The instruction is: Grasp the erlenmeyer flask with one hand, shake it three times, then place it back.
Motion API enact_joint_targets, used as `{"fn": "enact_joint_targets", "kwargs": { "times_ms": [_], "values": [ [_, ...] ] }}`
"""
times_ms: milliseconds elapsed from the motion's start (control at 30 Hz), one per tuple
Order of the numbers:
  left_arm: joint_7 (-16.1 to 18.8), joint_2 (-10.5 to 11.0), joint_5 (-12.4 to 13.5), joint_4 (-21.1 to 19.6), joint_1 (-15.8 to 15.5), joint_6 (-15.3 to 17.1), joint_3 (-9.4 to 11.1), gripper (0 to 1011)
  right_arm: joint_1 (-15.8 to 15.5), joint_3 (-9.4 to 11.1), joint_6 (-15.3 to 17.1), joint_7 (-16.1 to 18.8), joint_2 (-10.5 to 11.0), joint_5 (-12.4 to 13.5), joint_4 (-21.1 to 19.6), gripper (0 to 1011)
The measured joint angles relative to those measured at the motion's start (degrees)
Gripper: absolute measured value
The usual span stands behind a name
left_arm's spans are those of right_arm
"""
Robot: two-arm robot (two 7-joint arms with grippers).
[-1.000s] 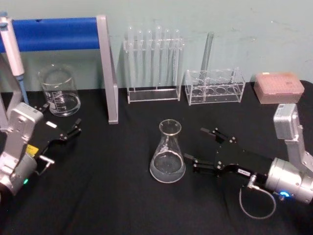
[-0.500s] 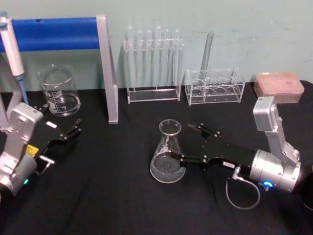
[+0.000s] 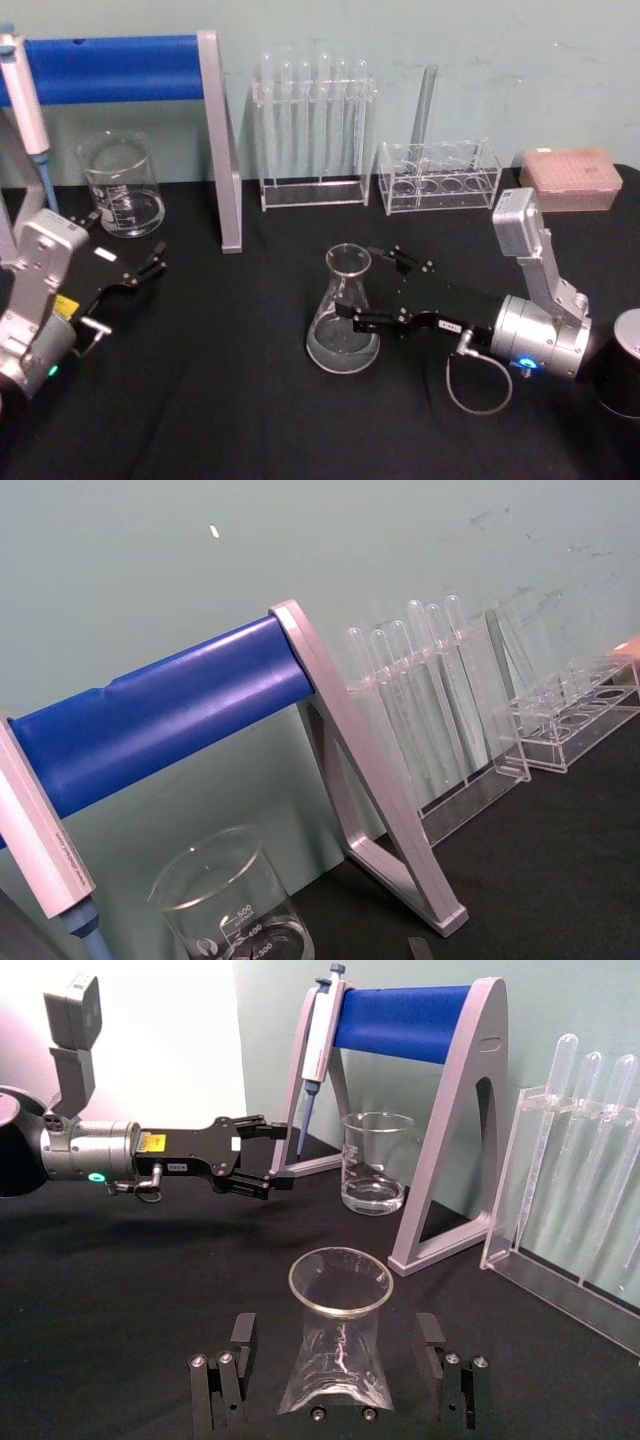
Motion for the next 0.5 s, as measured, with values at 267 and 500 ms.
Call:
{"fn": "enact_joint_targets", "kwargs": {
  "times_ms": [267,500],
  "values": [
    [0.0,0.0,0.0,0.0,0.0,0.0,0.0,1001,1.28,-0.54,-0.28,-0.02,-0.92,-0.61,1.73,1000],
    [0.0,0.0,0.0,0.0,0.0,0.0,0.0,1001,2.09,-0.84,-0.41,0.23,-1.51,-0.79,2.95,1000]
  ]
}}
